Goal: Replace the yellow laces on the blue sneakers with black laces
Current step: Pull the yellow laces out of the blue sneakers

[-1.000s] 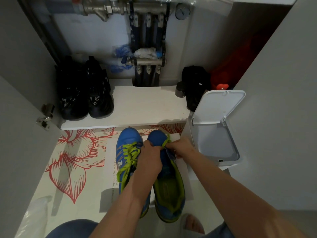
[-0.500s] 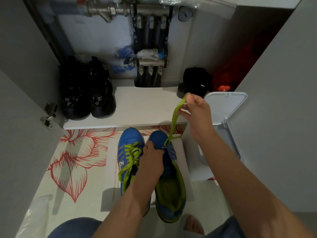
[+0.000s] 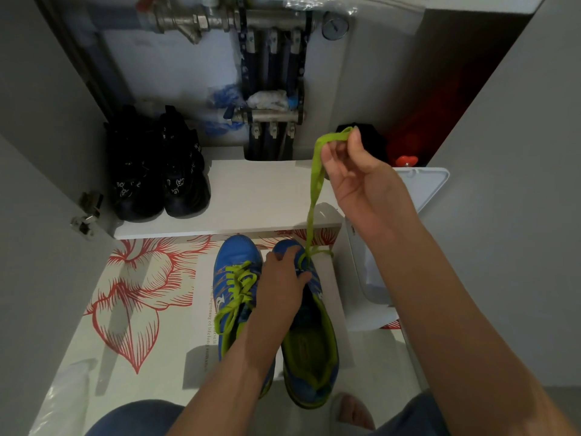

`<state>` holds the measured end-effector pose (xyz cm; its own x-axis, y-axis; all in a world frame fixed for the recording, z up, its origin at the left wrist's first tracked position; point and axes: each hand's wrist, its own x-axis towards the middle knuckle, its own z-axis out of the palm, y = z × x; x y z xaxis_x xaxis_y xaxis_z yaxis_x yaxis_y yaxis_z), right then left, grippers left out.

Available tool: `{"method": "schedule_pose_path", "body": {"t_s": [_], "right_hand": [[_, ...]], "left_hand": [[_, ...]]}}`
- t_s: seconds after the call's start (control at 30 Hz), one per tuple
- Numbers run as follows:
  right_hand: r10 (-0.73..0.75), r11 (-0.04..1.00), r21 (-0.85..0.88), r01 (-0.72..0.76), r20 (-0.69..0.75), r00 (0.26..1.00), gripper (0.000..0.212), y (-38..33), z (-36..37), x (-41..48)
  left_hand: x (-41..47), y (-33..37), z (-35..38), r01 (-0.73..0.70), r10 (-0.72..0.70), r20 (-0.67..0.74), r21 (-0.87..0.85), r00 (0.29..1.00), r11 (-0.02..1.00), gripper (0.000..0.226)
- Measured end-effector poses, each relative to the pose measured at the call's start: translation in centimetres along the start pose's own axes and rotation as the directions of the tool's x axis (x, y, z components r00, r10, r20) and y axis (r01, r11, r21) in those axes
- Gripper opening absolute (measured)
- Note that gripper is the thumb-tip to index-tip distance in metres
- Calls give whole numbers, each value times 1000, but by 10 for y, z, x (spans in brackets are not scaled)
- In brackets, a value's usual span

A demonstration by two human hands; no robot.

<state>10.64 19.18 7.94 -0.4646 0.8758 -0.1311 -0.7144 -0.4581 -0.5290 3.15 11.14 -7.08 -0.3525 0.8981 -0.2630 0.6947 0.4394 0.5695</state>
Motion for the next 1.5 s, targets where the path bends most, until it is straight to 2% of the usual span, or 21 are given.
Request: {"method": "schedule_pose_path", "body": {"t_s": [0.13,0.2,0.27,0.37,0.47,0.5,0.6,0.67,0.73,0.77,0.87,0.97,1.0,1.03,1.07,1.13,1.17,1.23,1.3,1.4,1.5], "right_hand": [[46,998,-42,-43,63,997,25,3,2,0],[67,993,-97,-60,70,995,24,3,-3,2],[92,960,-270,-78,40,995,19,3,-14,5],[83,710,-692,-132,-104,991,22,7,-37,9],[66,419,-895,-151,-136,988,16,16,-53,9],[66,378,-914,-145,-130,989,14,18,-55,8],[36,418,-901,-118,-113,993,11,17,-59,13],[51,315,-939,-140,-131,990,5,15,-63,15],[189,170,-968,-183,-150,971,7,16,-72,13],[271,150,-968,-200,-154,950,12,18,-75,12],[392,195,-958,-209,-119,912,19,21,-82,14],[305,183,-977,-114,-54,951,8,24,-85,18],[263,171,-982,-78,-31,964,10,26,-87,19],[227,167,-985,-49,-10,974,11,29,-87,19],[193,173,-985,-26,8,981,13,31,-86,19],[107,201,-979,25,47,993,13,31,-80,19],[61,231,-971,58,74,995,11,29,-75,19],[-26,329,-935,131,130,991,7,24,-61,16],[-114,450,-868,208,175,978,7,19,-50,13],[-226,575,-759,305,211,951,7,13,-38,10],[-275,684,-640,350,218,937,8,5,-29,9]], "left_hand": [[7,8,2,-92,76,-114,-149,991,985,26],[7,11,1,-60,20,-144,-280,989,958,23],[5,14,-4,-35,-57,-190,-450,980,892,21],[2,25,-23,-161,-57,-344,-571,937,805,22],[-3,38,-45,-248,-83,-421,-670,903,700,27],[-4,40,-49,-260,-106,-429,-706,897,659,26],[-7,43,-58,-287,-151,-449,-759,881,584,27],[-9,44,-64,-301,-150,-439,-790,886,534,32],[-9,45,-71,-309,-138,-416,-824,899,475,31],[-10,46,-75,-315,-129,-402,-848,906,427,27],[-13,48,-83,-299,-133,-339,-920,931,253,20],[-9,45,-85,-268,-129,-294,-945,947,186,20],[-7,43,-84,-235,-131,-267,-947,955,218,23],[-5,38,-81,-176,-146,-229,-936,963,304,30],[-2,32,-77,-96,-159,-190,-880,969,465,36],[-2,19,-63,76,-139,-76,-539,987,839,42],[-4,14,-56,129,-128,23,-332,991,935,45],[-6,8,-45,165,-152,207,-45,966,985,51],[-4,6,-39,160,-185,291,106,939,981,53],[0,3,-32,112,-197,347,249,917,962,57],[0,2,-27,109,-191,329,253,925,961,57]]}}
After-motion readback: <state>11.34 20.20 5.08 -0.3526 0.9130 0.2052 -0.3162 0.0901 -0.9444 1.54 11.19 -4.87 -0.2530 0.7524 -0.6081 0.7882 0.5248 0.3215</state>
